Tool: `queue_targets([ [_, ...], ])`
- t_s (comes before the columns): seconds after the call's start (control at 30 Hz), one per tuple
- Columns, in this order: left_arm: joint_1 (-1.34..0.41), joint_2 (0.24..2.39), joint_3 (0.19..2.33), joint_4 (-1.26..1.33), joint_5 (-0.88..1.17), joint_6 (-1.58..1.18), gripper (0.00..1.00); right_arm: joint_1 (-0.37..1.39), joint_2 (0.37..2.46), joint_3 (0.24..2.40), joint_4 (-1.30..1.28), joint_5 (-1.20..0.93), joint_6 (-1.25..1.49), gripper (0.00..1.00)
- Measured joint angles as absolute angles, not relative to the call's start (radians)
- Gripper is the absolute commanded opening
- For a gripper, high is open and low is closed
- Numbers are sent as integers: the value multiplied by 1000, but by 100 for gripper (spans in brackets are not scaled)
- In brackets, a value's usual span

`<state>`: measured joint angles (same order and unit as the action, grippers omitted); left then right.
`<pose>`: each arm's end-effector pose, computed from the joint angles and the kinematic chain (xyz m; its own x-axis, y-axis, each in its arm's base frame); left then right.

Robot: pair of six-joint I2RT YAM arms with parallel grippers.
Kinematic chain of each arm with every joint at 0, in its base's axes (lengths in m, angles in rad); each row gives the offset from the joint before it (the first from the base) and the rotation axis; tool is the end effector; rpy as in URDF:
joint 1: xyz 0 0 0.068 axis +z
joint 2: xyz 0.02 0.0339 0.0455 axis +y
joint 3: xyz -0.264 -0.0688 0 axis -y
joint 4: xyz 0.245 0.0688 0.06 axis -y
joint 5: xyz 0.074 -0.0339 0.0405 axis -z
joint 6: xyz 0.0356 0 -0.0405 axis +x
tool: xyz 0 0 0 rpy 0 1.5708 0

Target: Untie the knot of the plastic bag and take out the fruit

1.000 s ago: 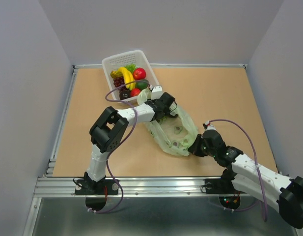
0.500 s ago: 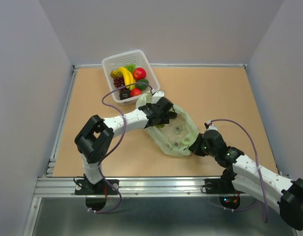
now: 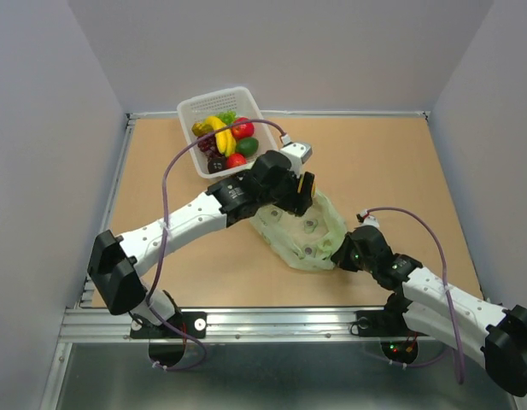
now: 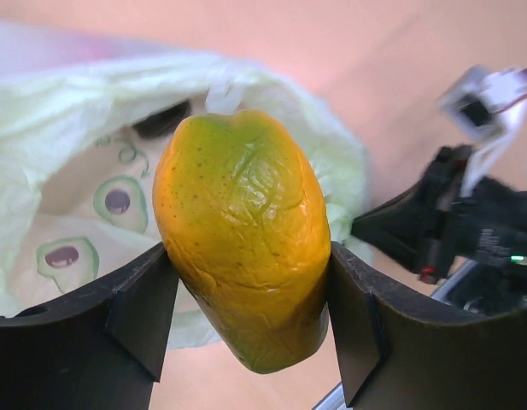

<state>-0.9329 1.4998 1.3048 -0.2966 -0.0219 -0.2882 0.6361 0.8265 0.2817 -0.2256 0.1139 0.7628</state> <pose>0.2090 -0.2806 0.3365 -0.4945 0.1899 -0.8482 0.6791 0.6935 -0.2407 0.1313 0.0920 0.1559 -0.7675 0.2866 -0.5735 0.0078 0.8986 0.4386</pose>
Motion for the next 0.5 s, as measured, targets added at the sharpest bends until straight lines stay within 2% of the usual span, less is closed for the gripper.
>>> queue_targets([
  [0.17, -850, 1466, 1447, -305, 25, -268, 29, 636, 826, 282, -226, 118, 767, 7],
  [0.27, -689, 1460, 1562, -295, 22, -281, 29, 636, 826, 282, -228, 120, 772, 7],
  [0.5, -373, 1506, 1660, -288, -41, -313, 32, 636, 837, 284, -228, 121, 780, 7],
])
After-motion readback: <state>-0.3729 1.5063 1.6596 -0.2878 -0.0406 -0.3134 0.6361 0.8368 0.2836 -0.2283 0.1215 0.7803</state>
